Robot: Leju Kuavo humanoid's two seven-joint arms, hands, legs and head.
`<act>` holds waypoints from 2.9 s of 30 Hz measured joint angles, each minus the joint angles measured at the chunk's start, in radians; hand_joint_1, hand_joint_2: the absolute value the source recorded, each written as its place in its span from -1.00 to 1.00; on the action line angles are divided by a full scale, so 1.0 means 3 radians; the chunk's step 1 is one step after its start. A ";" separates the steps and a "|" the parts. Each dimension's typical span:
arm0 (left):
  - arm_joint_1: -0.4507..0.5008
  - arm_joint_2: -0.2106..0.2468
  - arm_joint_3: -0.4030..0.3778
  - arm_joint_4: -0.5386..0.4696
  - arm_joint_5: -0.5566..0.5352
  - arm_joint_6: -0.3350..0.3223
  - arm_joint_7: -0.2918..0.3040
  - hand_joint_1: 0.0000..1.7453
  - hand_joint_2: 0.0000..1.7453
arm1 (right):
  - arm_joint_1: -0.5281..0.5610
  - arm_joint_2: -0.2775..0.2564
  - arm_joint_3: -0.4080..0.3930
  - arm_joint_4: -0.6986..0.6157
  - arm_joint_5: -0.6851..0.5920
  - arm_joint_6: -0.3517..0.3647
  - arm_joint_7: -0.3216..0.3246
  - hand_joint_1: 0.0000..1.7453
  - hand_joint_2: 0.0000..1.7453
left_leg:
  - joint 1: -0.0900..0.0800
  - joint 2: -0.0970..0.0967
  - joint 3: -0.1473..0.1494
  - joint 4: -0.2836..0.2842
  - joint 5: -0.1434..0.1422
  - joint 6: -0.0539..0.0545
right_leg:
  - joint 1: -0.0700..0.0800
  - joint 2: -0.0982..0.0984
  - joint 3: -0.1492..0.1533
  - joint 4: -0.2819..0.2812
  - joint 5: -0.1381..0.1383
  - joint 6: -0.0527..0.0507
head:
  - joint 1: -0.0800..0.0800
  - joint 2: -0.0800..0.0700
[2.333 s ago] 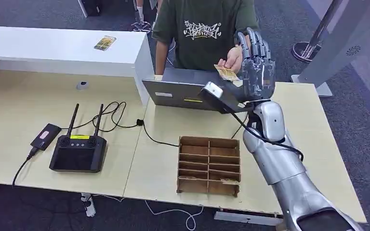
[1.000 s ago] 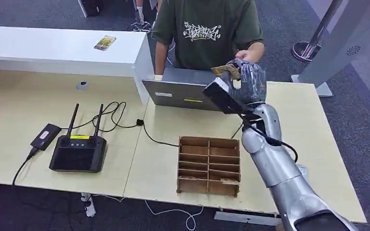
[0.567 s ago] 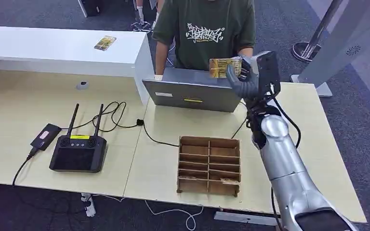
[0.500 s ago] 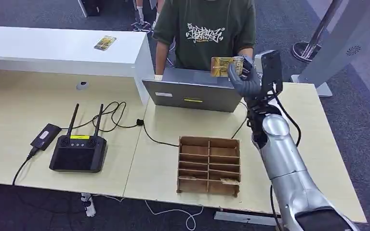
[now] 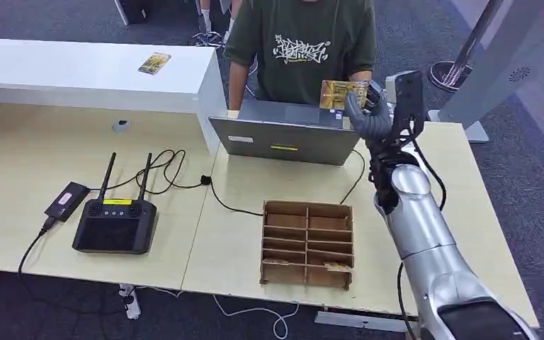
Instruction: Pass the card to the sensor for recognition and then transmit it.
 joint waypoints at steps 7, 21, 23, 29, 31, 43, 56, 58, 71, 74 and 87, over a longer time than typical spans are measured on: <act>0.0002 0.0003 0.0001 0.0000 0.0003 0.0001 -0.0025 -1.00 -1.00 | 0.0036 -0.0065 0.0000 0.0011 -0.0055 0.0022 -0.0050 1.00 1.00 | 0.0000 0.0000 0.0000 0.0000 0.0000 0.0000 | 0.0000 0.0000 0.0000 0.0000 0.0000 0.0000 | -0.0001 0.0000; 0.0019 0.0001 0.0077 0.0000 0.0014 0.0014 -0.0062 -1.00 -1.00 | 0.0243 -0.0291 -0.0046 -0.0240 -0.0261 0.0172 -0.0140 1.00 1.00 | 0.0000 0.0000 0.0000 0.0000 0.0000 0.0000 | 0.0000 0.0000 -0.0001 -0.0001 0.0000 0.0000 | 0.0000 0.0000; 0.0021 0.0001 0.0089 0.0000 0.0018 0.0010 -0.0081 -1.00 -1.00 | 0.0278 -0.0325 -0.0047 -0.0305 -0.0295 0.0195 -0.0139 1.00 1.00 | 0.0000 0.0000 0.0000 0.0000 0.0000 0.0000 | 0.0000 0.0000 -0.0001 -0.0001 0.0000 0.0000 | -0.0001 0.0000; 0.0025 -0.0006 0.0150 0.0000 0.0020 0.0009 -0.0117 -1.00 -1.00 | 0.0396 -0.0483 -0.0050 -0.0519 -0.0353 0.0206 -0.0109 1.00 1.00 | 0.0000 -0.0001 0.0000 0.0001 0.0000 0.0000 | 0.0000 -0.0001 -0.0001 -0.0001 0.0000 0.0000 | -0.0001 0.0000; 0.0030 -0.0009 0.0169 0.0000 0.0020 0.0009 -0.0123 -1.00 -1.00 | 0.0443 -0.0549 -0.0066 -0.0559 -0.0360 0.0206 -0.0109 1.00 1.00 | 0.0000 -0.0001 0.0000 0.0001 0.0000 0.0000 | 0.0000 -0.0001 -0.0001 -0.0001 0.0000 0.0000 | -0.0001 0.0000; 0.0058 -0.0011 0.0279 0.0000 0.0020 0.0015 -0.0153 -1.00 -1.00 | 0.0753 -0.0913 -0.0332 -0.0656 -0.0476 0.0216 -0.0125 1.00 1.00 | 0.0000 -0.0001 -0.0001 0.0001 -0.0002 0.0002 | 0.0000 -0.0001 -0.0001 -0.0003 0.0000 0.0000 | -0.0001 0.0000; 0.0068 -0.0015 0.0362 0.0000 0.0020 0.0024 -0.0168 -1.00 -1.00 | 0.1198 -0.1148 -0.0733 -0.0834 -0.0505 0.0214 -0.0145 1.00 1.00 | -0.0001 -0.0001 -0.0002 0.0001 -0.0004 0.0003 | 0.0000 -0.0002 0.0000 -0.0003 -0.0001 0.0002 | -0.0001 0.0000; 0.0068 -0.0015 0.0374 0.0000 0.0020 0.0024 -0.0169 -1.00 -1.00 | 0.1239 -0.1170 -0.0769 -0.0849 -0.0505 0.0214 -0.0147 1.00 1.00 | -0.0001 0.0001 -0.0002 0.0001 -0.0004 0.0003 | 0.0000 0.0000 -0.0001 -0.0003 -0.0001 0.0002 | -0.0001 0.0000; 0.0073 -0.0017 0.0464 0.0000 0.0020 0.0034 -0.0202 -1.00 -1.00 | 0.1696 -0.1217 -0.1173 -0.1020 -0.0660 0.0249 -0.0194 1.00 1.00 | -0.0001 -0.0005 -0.0003 0.0001 -0.0006 0.0006 | 0.0000 -0.0004 -0.0001 -0.0004 -0.0003 0.0003 | -0.0001 0.0000; 0.0074 -0.0017 0.0483 0.0000 0.0020 0.0034 -0.0203 -1.00 -1.00 | 0.1768 -0.1217 -0.1228 -0.1043 -0.0664 0.0249 -0.0201 1.00 1.00 | -0.0001 -0.0005 -0.0002 0.0001 -0.0006 0.0006 | 0.0000 -0.0004 -0.0001 -0.0004 -0.0002 0.0003 | -0.0001 0.0000; 0.0081 -0.0018 0.0576 0.0000 0.0020 0.0042 -0.0230 -1.00 -1.00 | 0.2242 -0.1219 -0.1537 -0.1236 -0.0683 0.0314 -0.0183 1.00 1.00 | -0.0001 -0.0006 -0.0004 0.0001 -0.0008 0.0008 | 0.0000 -0.0006 -0.0001 -0.0005 -0.0003 0.0004 | -0.0001 0.0000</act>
